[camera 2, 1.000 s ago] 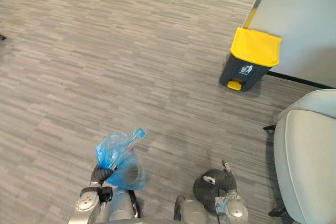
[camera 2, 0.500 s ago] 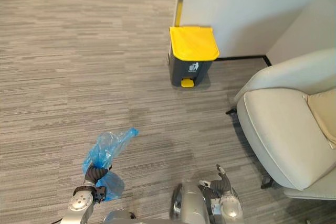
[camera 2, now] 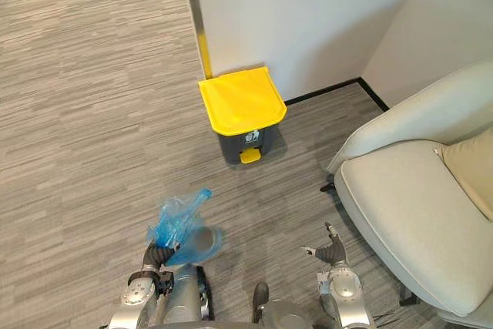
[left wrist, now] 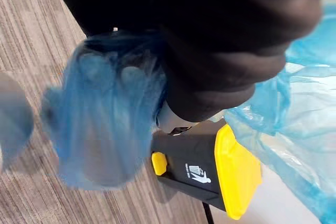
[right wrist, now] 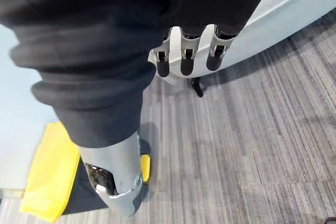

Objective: Gather rubbish on tea table into small bin, then transfer packed bag to large trash can.

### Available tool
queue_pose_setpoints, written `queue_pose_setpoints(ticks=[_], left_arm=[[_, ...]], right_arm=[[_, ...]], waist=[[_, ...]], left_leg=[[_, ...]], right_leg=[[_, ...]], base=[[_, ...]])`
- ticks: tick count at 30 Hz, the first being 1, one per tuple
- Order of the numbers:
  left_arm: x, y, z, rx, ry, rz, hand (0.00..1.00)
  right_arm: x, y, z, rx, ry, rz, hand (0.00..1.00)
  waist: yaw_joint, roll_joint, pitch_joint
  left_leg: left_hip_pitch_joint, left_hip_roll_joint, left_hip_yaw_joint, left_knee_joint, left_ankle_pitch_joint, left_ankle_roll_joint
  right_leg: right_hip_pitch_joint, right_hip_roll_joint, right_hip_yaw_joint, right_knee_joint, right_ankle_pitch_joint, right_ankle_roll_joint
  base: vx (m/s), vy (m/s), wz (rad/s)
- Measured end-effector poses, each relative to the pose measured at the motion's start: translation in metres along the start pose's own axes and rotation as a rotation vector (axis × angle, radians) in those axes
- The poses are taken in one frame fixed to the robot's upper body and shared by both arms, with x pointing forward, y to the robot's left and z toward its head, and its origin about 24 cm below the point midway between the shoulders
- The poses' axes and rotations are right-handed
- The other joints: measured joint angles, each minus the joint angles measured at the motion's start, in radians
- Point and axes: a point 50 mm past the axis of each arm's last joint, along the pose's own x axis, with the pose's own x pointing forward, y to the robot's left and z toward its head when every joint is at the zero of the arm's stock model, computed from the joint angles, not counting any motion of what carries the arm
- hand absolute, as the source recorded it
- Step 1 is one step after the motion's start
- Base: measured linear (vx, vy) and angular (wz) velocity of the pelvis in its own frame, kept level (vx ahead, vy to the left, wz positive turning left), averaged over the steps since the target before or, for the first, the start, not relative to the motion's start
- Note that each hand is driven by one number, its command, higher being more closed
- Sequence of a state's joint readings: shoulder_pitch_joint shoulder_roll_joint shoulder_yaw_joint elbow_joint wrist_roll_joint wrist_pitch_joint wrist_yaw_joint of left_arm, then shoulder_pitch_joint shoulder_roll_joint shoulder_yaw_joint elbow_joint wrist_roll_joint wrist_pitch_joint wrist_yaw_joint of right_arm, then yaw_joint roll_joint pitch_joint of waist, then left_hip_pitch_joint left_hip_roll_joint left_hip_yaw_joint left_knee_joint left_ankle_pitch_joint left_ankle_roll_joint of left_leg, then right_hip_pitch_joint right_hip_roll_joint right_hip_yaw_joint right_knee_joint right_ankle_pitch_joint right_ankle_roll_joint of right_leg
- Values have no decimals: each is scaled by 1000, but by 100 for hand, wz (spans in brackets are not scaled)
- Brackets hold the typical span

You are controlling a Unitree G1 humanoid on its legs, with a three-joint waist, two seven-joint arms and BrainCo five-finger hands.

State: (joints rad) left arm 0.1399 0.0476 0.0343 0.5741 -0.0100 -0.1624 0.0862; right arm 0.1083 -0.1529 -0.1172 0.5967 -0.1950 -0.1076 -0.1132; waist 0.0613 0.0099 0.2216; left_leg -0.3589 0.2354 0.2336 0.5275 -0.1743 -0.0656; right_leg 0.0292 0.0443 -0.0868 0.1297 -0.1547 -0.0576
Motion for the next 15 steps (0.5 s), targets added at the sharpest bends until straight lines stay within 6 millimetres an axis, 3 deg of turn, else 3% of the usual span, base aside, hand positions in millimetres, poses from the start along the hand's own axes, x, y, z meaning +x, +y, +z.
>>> queue_pose_setpoints(ticks=[1, 2, 4, 6, 7, 8, 9, 11, 13, 15], left_arm=[[0, -2, 0, -6, -1, -3, 100], [-1, 1, -1, -2, 3, 5, 100], [2, 4, 5, 10, -19, 8, 100], [2, 4, 5, 11, -19, 5, 100], [1, 5, 3, 22, -12, 2, 100], [-1, 4, 1, 53, -6, -18, 100], [-1, 5, 0, 66, -6, -25, 100], [-2, 4, 0, 82, -5, -35, 100], [1, 8, 3, 89, -12, -24, 100], [3, 10, 7, 83, -22, -17, 100]], right_arm=[[-2, -1, -5, -1, 19, -2, 0], [-4, 8, -11, 13, 47, 16, 0], [-9, 9, -18, 14, 69, 21, 0], [-6, 10, -17, 15, 70, 21, 0], [-6, 14, -16, 17, 70, 33, 0], [-7, 18, -15, 20, 69, 44, 0], [-8, 19, -18, 21, 77, 48, 0], [-11, 22, -21, 26, 91, 58, 0], [-9, 23, -18, 27, 81, 58, 0], [-6, 20, -16, 19, 75, 55, 0]], waist=[[7, 12, -2], [9, -21, -13], [6, -56, -36], [8, -56, -38], [7, -57, -37], [-3, -54, -36], [-12, -55, -36], [-26, -50, -33], [-49, -53, -34], [-49, -47, -30]], left_leg=[[17, -19, -16, -135, 81, -5], [49, -54, -2, -152, 114, 30], [58, -105, 21, -152, 57, 54], [89, -121, 56, -136, -1, 68], [135, -134, 71, -144, -29, 76], [189, -147, 67, -144, -64, 89], [209, -151, 64, -142, -74, 98], [279, -155, 50, -142, -109, 97], [329, -154, 14, -166, -124, 99], [371, -140, -3, -205, -123, 98]], right_leg=[[19, 4, 22, 4, -28, 24], [35, -26, 50, 9, -54, 50], [30, -78, 61, 28, -86, 87], [-22, -112, 74, 185, -117, 136], [-78, -134, 71, 365, -116, 198], [-171, -164, 56, 613, -73, 292], [-200, -173, 53, 687, -76, 287], [-278, -193, 21, 773, -109, 225], [-350, -194, -49, 646, -144, 159], [-393, -167, -79, 480, -121, 133]], base=[[455, 327, -62], [391, 278, -38], [421, 218, -11], [407, 195, -31], [364, 182, -23], [362, 160, -7], [488, 107, 29], [483, 28, 34], [526, -77, 49], [499, -112, 47]])
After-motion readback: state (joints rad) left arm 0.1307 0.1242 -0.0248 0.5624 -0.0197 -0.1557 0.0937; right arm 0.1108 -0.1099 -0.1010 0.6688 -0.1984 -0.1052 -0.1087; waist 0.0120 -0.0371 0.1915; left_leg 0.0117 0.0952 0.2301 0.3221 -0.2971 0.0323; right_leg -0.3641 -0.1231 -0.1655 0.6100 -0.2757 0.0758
